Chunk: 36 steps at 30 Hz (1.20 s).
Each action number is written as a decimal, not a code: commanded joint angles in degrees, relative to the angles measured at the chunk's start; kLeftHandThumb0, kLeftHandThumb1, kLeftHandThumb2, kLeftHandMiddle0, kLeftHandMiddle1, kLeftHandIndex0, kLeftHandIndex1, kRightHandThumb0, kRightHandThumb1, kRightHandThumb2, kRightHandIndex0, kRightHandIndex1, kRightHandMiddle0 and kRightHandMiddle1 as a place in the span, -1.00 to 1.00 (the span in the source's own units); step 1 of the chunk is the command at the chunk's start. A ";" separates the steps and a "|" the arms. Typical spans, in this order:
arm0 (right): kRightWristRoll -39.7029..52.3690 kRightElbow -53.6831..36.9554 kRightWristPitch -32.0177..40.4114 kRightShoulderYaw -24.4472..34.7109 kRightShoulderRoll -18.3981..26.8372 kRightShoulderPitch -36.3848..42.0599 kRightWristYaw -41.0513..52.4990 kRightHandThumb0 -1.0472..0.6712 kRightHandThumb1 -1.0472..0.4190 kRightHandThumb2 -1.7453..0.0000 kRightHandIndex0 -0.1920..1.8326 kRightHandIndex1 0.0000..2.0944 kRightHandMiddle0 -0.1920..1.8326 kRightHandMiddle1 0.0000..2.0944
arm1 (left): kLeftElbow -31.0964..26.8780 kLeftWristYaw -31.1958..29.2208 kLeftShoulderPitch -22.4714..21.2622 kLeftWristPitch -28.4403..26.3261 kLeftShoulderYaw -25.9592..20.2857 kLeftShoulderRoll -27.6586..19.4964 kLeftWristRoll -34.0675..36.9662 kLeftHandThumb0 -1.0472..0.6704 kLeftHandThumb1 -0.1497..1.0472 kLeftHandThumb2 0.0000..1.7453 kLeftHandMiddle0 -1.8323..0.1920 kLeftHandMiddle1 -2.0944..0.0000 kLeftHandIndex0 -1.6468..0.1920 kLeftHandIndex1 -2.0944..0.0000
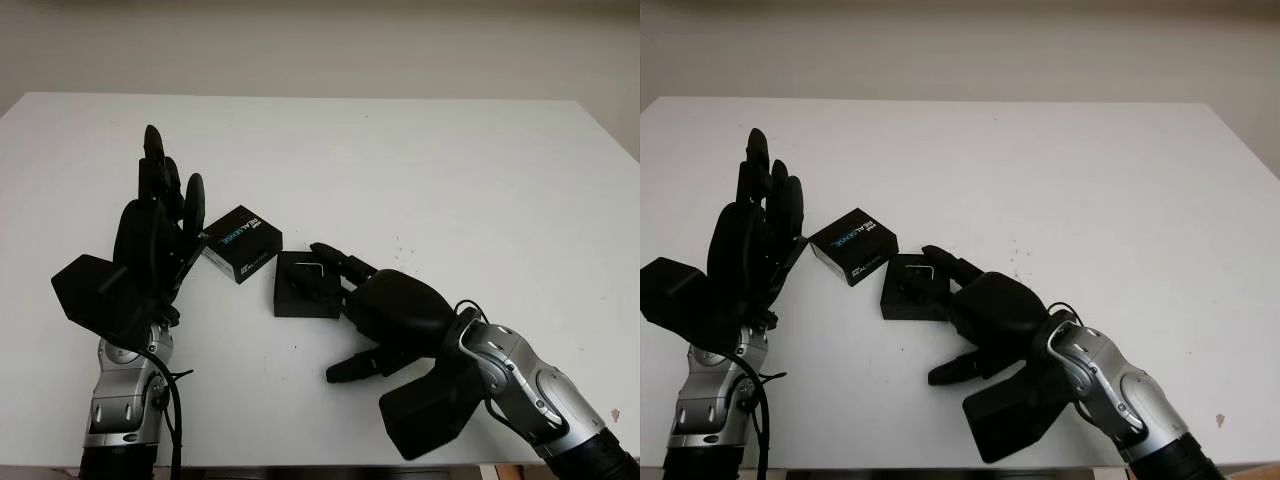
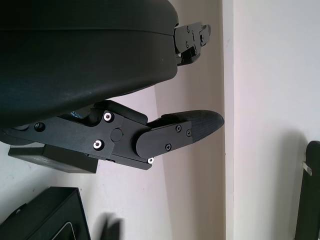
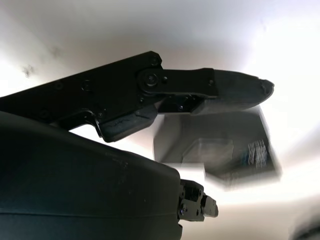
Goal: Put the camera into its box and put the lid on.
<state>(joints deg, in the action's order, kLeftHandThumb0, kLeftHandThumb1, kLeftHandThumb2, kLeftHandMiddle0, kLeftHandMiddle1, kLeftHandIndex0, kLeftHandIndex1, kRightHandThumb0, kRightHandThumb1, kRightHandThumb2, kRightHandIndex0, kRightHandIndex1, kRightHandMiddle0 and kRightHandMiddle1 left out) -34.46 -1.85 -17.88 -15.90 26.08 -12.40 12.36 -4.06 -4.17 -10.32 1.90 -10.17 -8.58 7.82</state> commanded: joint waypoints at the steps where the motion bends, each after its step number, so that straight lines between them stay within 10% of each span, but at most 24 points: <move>1: 5.65 0.63 -0.93 3.07 -2.00 -1.99 -1.33 -0.68 -1.00 0.43 -0.97 -0.96 -0.95 -0.96 | -1.02 -0.29 -0.72 -0.12 -0.36 -0.65 0.22 -0.37 1.00 -0.33 0.98 0.95 0.98 0.95; 15: 20.59 0.90 9.30 12.87 -7.05 -9.78 -2.85 -0.66 -1.00 0.44 -0.86 -0.92 -0.84 -0.89 | 0.65 4.56 -3.01 0.04 -0.30 -6.80 -11.82 -0.31 1.00 -0.70 0.56 0.90 0.69 0.86; 36: 29.12 10.81 15.27 19.71 -7.49 -17.63 -4.12 -0.56 -1.00 0.30 -0.85 -0.94 -0.89 -0.86 | 11.64 -12.28 -11.07 -3.74 12.66 -22.44 -27.60 -0.70 0.84 -0.95 0.83 0.98 0.84 0.96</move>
<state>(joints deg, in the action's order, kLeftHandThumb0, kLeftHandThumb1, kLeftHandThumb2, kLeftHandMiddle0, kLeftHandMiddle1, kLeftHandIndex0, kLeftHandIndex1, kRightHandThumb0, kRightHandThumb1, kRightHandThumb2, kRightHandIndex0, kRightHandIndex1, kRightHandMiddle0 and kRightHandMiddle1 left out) -6.39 8.89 -3.34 2.73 19.06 -28.36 8.45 6.92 -15.94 -19.70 -1.80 1.61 -30.39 -19.38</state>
